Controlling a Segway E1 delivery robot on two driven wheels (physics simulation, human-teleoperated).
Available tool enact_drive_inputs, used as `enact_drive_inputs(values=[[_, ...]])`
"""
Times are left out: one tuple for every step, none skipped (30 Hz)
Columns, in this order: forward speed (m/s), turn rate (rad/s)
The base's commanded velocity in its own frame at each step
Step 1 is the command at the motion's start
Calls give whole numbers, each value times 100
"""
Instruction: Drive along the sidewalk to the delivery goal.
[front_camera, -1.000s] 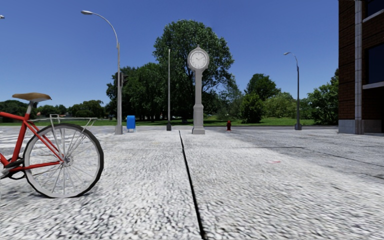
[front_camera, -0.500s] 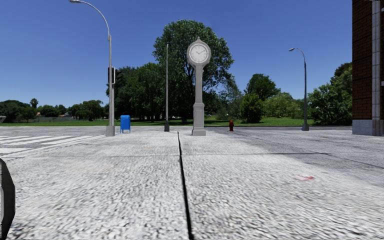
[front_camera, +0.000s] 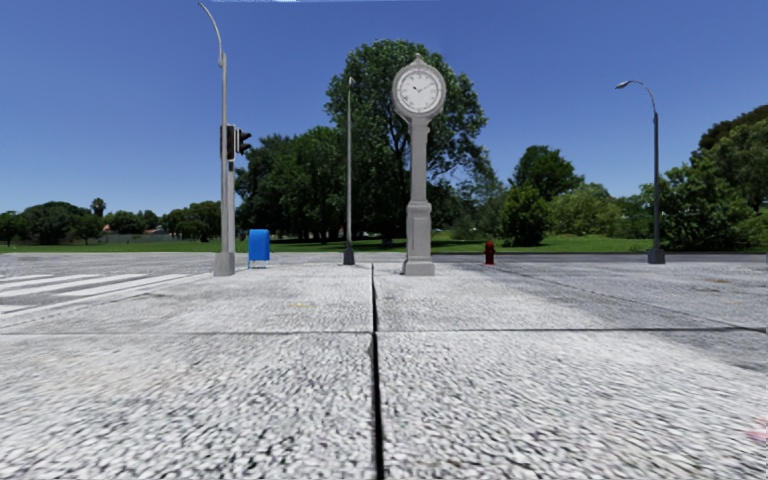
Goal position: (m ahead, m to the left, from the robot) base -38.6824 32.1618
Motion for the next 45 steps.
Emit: enact_drive_inputs(values=[[200, 40], [200, 40], [200, 40], [200, 40], [200, 40], [200, 40], [200, 40], [200, 40], [200, 40], [200, 40], [200, 40], [200, 40], [200, 40], [200, 40], [200, 40], [200, 40], [200, 40], [200, 40], [200, 40], [200, 40], [200, 40], [200, 40], [200, 40], [200, 40], [200, 40], [200, 40], [200, 40], [200, 40], [200, 40], [200, 40], [200, 40], [200, 40], [200, 40], [200, 40], [200, 40], [200, 40], [200, 40], [200, 40], [200, 40], [200, 40], [200, 40], [200, 40], [200, 40], [200, 40], [200, 38]])
